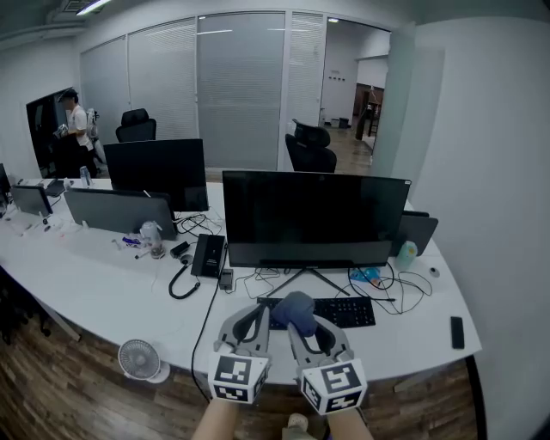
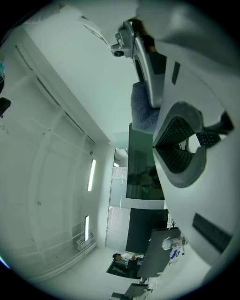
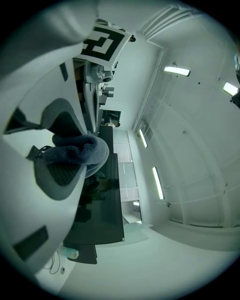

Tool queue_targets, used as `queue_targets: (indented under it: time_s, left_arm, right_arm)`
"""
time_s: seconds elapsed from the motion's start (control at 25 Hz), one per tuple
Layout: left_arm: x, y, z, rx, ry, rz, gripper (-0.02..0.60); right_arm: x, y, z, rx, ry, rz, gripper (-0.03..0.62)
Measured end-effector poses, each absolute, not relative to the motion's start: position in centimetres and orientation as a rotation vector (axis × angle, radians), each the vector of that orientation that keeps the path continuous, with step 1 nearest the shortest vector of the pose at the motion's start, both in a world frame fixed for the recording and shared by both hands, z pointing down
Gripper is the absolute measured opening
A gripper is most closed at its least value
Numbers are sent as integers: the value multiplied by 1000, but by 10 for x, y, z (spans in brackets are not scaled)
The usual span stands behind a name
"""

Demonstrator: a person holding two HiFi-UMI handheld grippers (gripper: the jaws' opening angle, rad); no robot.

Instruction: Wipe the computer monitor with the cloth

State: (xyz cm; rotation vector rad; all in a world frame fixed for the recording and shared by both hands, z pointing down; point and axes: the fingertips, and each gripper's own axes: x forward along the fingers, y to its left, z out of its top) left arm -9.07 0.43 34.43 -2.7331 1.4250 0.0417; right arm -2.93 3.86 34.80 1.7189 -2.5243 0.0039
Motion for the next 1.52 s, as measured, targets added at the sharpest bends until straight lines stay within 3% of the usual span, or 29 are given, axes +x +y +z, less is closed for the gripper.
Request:
queue_targets:
  time_s: [0.88,1.52]
  left_arm:
    - [-10,-104,308,-2635,1519,81,8]
    - [-69,-153,252,-2479,1580,62,8]
  right_arm:
    - [54,-87,310,1602,-2624,-51,126]
    - [-3,-144,223,1407,-2712,-256,126]
